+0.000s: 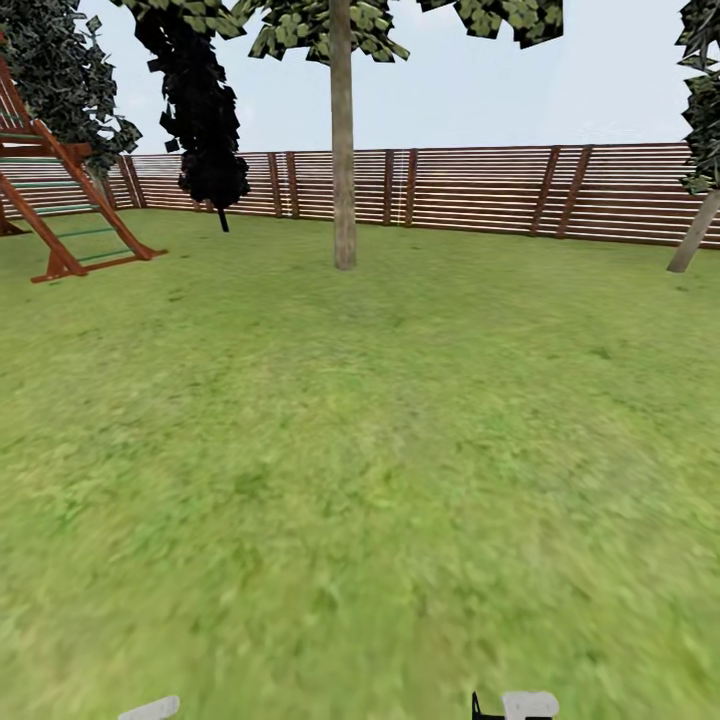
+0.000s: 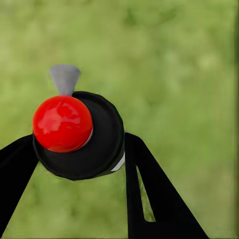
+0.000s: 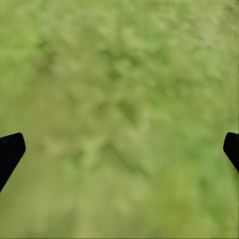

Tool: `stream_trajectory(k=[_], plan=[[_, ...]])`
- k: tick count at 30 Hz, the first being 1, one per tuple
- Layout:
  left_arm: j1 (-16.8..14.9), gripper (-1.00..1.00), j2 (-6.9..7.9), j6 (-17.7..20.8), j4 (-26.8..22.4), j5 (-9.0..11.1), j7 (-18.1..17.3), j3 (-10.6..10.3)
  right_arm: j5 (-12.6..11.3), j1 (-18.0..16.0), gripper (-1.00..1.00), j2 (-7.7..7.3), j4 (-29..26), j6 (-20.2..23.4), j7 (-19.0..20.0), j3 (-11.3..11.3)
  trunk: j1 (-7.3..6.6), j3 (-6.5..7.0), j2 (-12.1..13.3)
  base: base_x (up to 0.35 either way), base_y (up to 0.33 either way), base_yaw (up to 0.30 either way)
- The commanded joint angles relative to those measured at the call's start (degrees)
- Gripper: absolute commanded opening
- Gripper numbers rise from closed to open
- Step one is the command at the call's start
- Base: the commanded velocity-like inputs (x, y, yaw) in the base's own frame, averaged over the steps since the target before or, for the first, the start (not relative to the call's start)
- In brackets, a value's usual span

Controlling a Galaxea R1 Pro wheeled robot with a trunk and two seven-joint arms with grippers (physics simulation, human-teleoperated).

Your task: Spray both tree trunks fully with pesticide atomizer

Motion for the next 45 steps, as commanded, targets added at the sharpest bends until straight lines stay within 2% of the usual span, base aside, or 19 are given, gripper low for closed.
stream_trajectory(k=[1,45], plan=[[-0.04,-1.00,0.00,-0.16,0.01,0.36,0.15,-0.47,0.61,-0.03,1.00,0.02,0.05,-0.08,-0.38,-0.28,0.02,-0.05,-0.02,0.339,0.000,0.000],[-0.03,-1.00,0.05,-0.16,0.00,0.36,0.15,-0.47,0.61,-0.03,1.00,-0.07,0.05,-0.08,-0.29,-0.26,0.02,-0.05,-0.02,0.339,0.000,0.000]])
